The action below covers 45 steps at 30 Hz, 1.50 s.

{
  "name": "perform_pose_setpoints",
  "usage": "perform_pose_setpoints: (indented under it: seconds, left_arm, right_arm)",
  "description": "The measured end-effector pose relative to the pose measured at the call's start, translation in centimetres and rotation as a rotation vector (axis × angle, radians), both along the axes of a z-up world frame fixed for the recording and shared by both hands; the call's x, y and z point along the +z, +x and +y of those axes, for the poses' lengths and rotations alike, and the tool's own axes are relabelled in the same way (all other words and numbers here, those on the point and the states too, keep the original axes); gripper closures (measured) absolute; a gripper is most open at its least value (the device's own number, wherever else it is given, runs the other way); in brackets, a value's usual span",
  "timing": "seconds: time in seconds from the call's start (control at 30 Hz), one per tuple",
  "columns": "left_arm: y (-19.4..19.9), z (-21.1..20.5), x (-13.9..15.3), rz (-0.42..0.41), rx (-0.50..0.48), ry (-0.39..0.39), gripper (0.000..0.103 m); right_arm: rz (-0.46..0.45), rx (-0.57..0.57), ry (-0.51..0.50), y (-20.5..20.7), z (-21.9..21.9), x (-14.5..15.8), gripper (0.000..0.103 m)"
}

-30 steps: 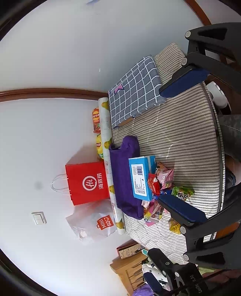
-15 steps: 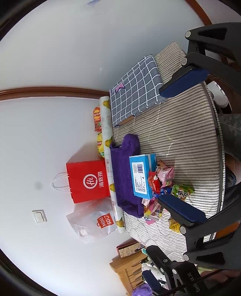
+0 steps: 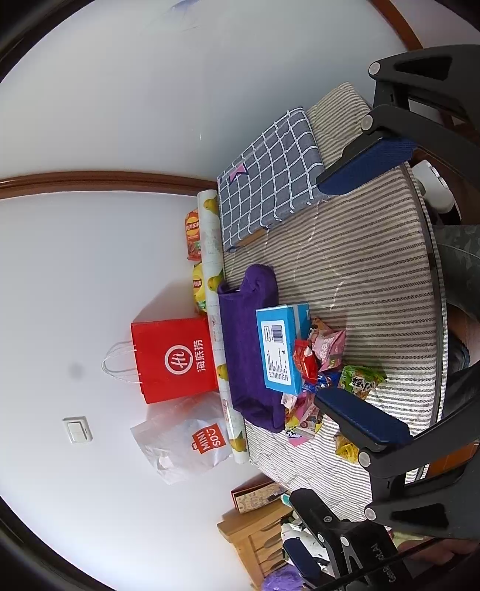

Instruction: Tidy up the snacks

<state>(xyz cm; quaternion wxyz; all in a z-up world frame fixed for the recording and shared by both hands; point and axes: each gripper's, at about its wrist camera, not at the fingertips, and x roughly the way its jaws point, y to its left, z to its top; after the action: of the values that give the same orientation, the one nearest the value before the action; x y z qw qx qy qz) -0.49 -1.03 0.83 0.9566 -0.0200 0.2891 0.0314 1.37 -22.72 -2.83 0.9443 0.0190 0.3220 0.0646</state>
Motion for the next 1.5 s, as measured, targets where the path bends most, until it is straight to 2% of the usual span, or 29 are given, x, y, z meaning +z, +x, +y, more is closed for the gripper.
perform_pose_setpoints:
  seconds: [1.5]
  left_arm:
    - [0.02, 0.33, -0.72, 0.01, 0.009, -0.017, 0.0]
  right_arm:
    - [-0.015, 0.012, 0.013, -0.42, 0.12, 0.14, 0.0]
